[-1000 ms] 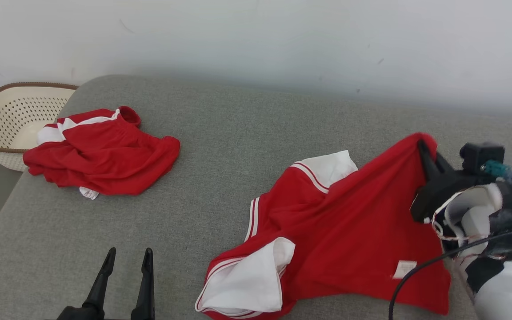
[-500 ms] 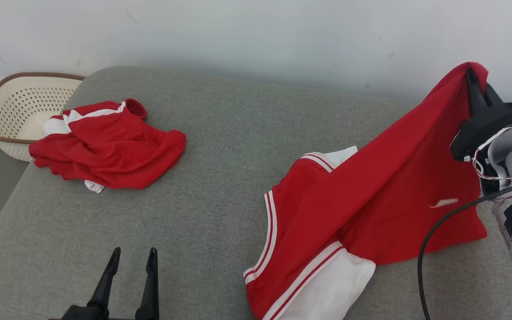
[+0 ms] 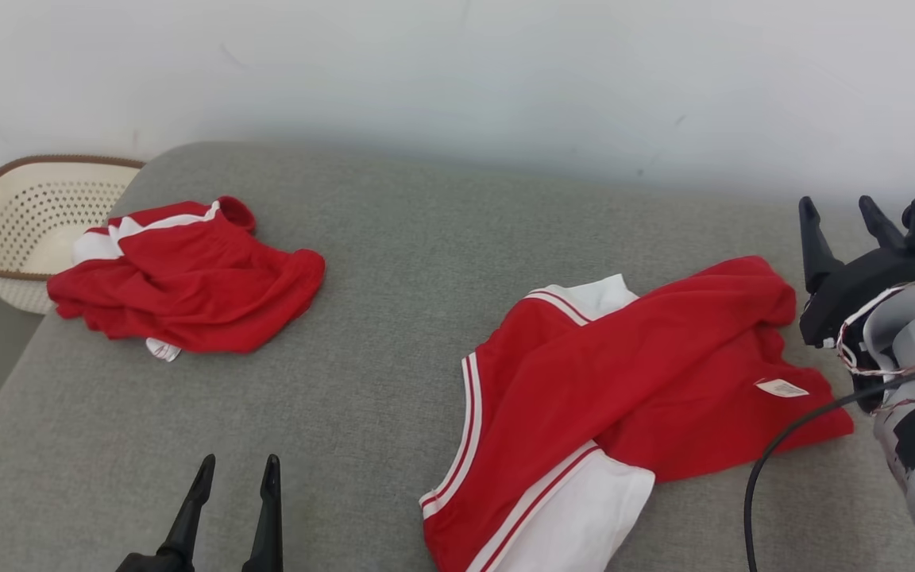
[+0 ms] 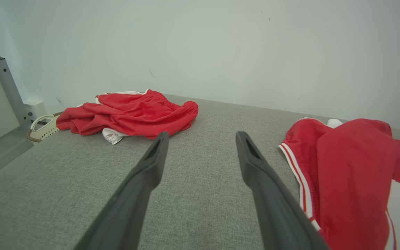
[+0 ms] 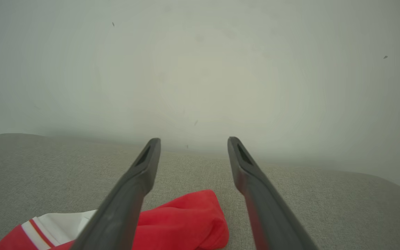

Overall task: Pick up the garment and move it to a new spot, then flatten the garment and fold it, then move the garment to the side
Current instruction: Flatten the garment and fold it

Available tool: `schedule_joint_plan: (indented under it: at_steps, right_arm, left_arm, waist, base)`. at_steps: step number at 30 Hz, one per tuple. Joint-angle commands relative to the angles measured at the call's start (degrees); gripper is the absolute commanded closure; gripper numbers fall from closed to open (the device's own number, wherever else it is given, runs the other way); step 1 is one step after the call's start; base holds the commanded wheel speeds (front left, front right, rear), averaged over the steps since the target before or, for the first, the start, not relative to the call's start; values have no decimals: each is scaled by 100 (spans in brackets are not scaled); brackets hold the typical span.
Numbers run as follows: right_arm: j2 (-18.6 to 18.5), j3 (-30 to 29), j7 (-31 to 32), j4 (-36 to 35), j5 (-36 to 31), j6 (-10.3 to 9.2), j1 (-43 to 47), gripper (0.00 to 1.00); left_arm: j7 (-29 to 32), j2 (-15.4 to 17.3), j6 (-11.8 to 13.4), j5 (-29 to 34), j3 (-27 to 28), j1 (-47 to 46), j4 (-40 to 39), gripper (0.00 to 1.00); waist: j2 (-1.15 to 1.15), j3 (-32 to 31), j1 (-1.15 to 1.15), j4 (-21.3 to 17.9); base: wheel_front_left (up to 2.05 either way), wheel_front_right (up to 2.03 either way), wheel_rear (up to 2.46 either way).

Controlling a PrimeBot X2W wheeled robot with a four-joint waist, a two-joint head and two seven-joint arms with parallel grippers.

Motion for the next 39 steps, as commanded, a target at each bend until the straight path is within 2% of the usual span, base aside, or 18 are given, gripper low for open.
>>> schedule_joint_plan:
  at_steps: [1, 7, 15, 21, 23, 31, 39]
  right_arm:
    - [1, 20, -71, -101, 74, 3, 161, 0]
    - [-33, -121, -167, -911, 198, 3, 687, 0]
    - [61, -887, -161, -2536, -287, 3, 1970, 0]
    - [416, -1452, -163, -3524, -682, 3, 3013, 0]
    - [470, -1532, -163, -3660, -746, 3, 3154, 0]
    - [1081, -2067, -164, -4726, -1256, 3, 4298, 0]
    - [1574, -2209, -163, -5145, -1674, 3, 5088, 0]
  left_arm:
    - [-31, -2, 0, -9, 18, 78, -11, 0]
    - [-31, -1, -3, -11, 71, 146, -42, 0]
    - [-31, -1, -12, -34, 48, 167, -24, 0]
    - [-31, -1, -4, -16, 74, 253, -13, 0]
    - [-31, -1, -16, -10, 84, 263, -9, 0]
    - [-31, -2, -18, 17, 66, 259, -57, 0]
    - [-31, -2, 17, 26, 20, 330, -111, 0]
  waist:
    - [0, -86, 0, -109]
    - [0, -162, 0, -315]
    - [0, -173, 0, -461]
    - [0, -262, 0, -513]
    - [0, -272, 0, -520]
    - [0, -323, 0, -529]
    - [0, -328, 0, -564]
  base:
    - [0, 0, 0]
    - [0, 0, 0]
    - [0, 0, 0]
    - [0, 0, 0]
    - [0, 0, 0]
    - [0, 0, 0]
    - [0, 0, 0]
